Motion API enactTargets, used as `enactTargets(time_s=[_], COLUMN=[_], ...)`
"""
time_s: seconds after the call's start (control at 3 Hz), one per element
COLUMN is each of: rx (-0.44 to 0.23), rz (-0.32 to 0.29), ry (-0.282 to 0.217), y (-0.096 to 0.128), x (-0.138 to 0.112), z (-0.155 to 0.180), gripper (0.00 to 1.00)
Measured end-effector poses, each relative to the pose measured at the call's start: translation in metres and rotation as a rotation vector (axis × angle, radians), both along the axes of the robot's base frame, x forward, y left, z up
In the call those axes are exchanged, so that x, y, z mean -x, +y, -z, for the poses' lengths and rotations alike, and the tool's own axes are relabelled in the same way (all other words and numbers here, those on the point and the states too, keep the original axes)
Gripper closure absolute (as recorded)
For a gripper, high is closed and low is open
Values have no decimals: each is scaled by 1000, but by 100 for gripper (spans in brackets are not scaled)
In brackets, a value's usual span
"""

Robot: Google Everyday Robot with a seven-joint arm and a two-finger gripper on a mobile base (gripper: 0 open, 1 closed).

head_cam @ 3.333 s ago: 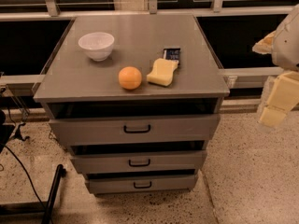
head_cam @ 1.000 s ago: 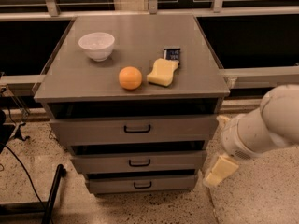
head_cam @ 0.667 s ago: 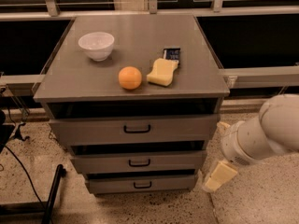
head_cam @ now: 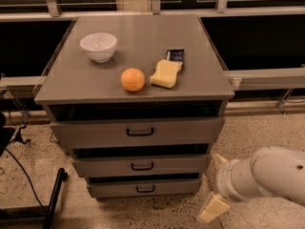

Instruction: Open middle drawer

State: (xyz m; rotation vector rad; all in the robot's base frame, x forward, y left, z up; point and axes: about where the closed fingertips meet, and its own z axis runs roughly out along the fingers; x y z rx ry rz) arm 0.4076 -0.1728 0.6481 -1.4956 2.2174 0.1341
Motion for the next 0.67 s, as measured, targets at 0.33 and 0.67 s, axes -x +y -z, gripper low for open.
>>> enactTargets(time_s=[0.33,0.67], rx=[-42,-47], rz=[6,3], ry=[-2,-2], y=[16,17], x=[10,9], z=[57,59], gripper=[0,0])
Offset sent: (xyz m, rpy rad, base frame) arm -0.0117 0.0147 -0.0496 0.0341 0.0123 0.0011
